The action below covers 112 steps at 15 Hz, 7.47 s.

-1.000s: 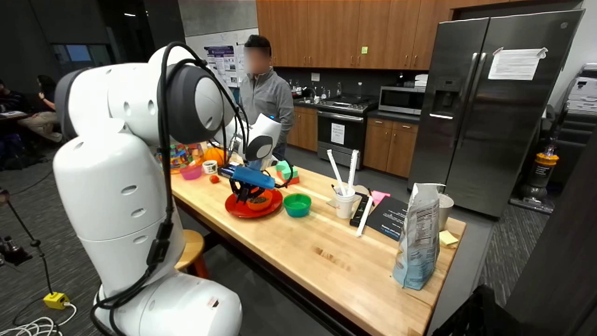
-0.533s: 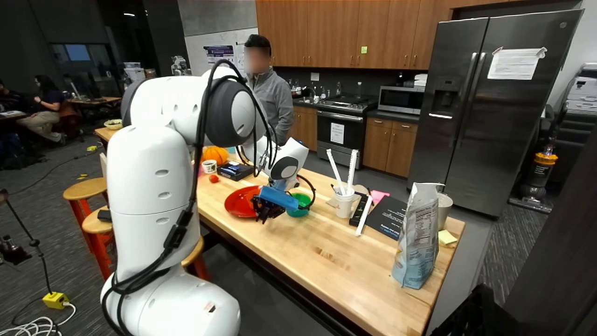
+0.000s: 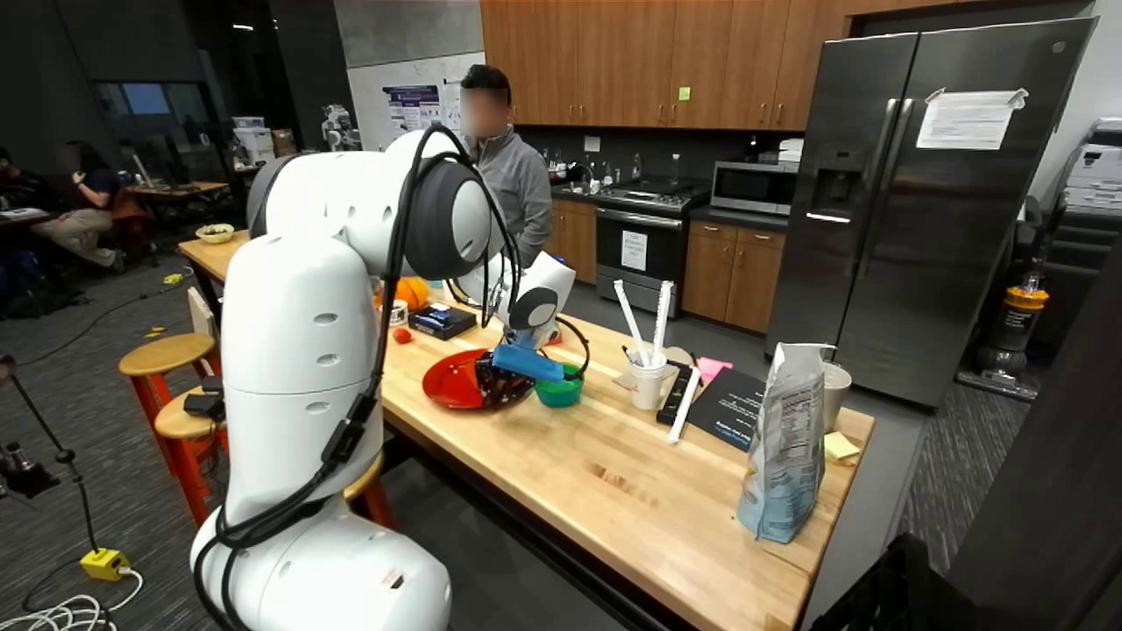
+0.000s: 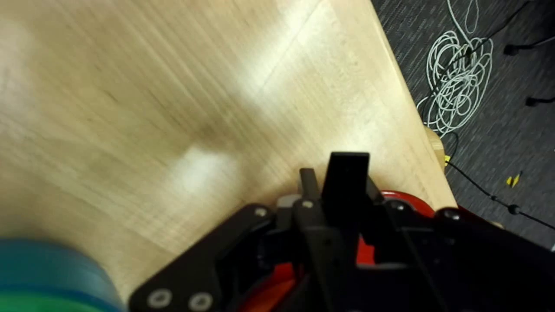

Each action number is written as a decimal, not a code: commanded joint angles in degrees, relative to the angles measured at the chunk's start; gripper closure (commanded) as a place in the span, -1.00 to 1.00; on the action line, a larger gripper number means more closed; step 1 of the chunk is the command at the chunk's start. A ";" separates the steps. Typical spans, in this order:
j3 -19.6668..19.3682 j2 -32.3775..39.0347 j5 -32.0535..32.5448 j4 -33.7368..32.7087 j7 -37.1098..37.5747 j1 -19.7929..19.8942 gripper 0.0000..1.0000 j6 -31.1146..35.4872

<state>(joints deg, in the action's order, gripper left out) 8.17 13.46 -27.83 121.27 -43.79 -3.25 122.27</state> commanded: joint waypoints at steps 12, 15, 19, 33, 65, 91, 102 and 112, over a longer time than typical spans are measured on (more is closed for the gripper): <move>2.58 0.03 11.66 -3.65 5.78 -2.10 0.52 -0.15; 2.48 -0.22 12.00 -3.40 5.92 -2.05 0.88 0.33; 2.16 -0.89 14.34 -3.05 7.22 -2.46 0.88 0.83; 1.86 -2.21 27.09 -3.26 13.89 -3.83 0.88 0.97; 3.43 1.12 67.72 -10.11 38.65 -12.73 0.52 -14.64; 5.34 13.91 53.45 -25.71 16.29 -11.29 0.88 -21.44; 3.88 11.23 51.17 -25.64 17.11 -8.84 0.88 -20.76; 5.07 7.39 46.64 -24.73 13.35 -8.13 0.88 -15.54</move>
<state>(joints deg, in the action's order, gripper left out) 12.98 23.56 20.71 94.94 -28.52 -12.15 105.71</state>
